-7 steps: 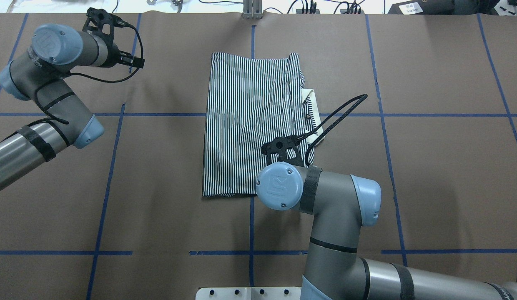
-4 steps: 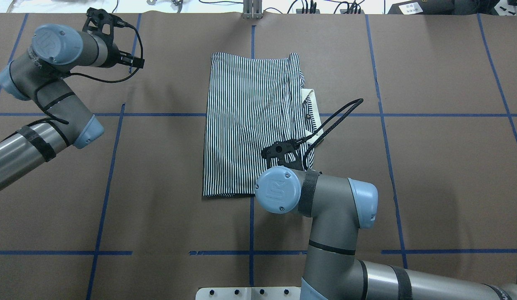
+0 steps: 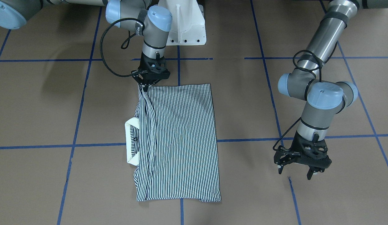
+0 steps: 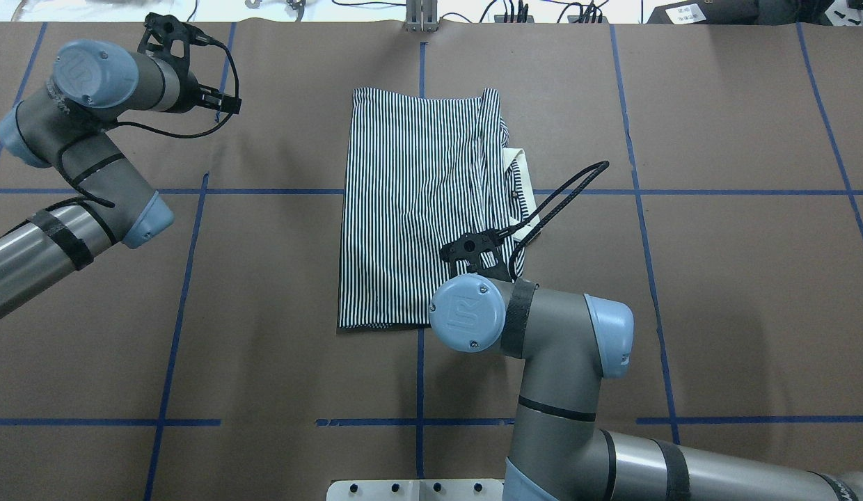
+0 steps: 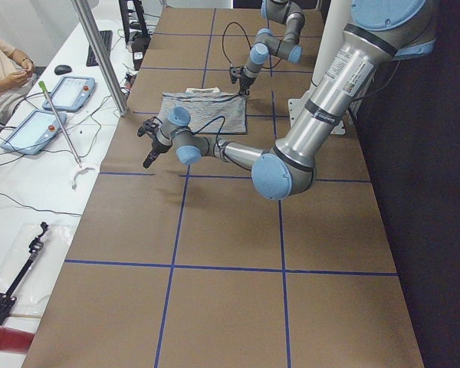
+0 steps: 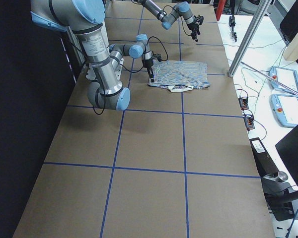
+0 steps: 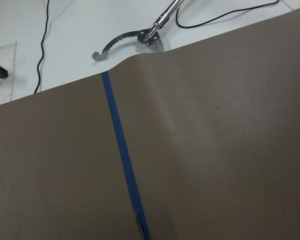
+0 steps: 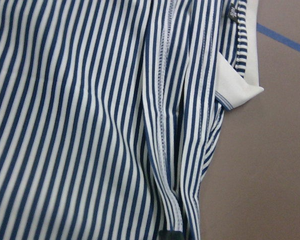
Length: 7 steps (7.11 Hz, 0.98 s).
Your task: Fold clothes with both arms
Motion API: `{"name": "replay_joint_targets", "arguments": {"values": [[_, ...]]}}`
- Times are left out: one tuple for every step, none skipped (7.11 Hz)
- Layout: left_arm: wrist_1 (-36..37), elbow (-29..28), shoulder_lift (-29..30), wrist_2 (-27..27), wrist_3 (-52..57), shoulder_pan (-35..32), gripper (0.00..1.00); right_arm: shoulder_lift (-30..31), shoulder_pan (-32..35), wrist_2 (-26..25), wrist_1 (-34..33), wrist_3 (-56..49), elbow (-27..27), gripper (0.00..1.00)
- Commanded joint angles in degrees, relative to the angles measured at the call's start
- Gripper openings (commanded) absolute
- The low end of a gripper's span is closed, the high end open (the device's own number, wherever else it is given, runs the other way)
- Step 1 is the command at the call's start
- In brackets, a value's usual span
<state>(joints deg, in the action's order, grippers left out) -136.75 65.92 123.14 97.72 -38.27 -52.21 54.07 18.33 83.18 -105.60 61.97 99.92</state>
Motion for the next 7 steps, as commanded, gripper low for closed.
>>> {"name": "replay_joint_targets", "arguments": {"values": [[0.0,0.0,0.1,0.0,0.0,0.0,1.0,0.6,1.1,0.1,0.0,0.0,0.9,0.0],[0.1,0.1,0.1,0.0,-1.2,0.3,1.0,2.9,1.1,0.1,0.0,0.1,2.8,0.0],[0.1,0.1,0.1,0.0,-2.0,0.5,1.0,6.3,1.1,0.0,0.0,0.3,6.3,0.0],[0.1,0.2,0.1,-0.1,-2.0,0.5,1.0,8.1,0.4,-0.2,0.2,1.0,6.9,0.0],[0.1,0.2,0.1,0.0,-2.0,0.5,1.0,8.7,0.0,-0.2,0.3,1.2,7.0,0.0],[0.1,0.2,0.1,0.0,-2.0,0.5,1.0,9.1,-0.5,-0.2,0.6,2.2,6.8,0.75],[0.1,0.3,0.1,0.0,-2.0,0.5,1.0,8.9,-0.7,-0.4,0.7,3.1,6.8,1.0]]}}
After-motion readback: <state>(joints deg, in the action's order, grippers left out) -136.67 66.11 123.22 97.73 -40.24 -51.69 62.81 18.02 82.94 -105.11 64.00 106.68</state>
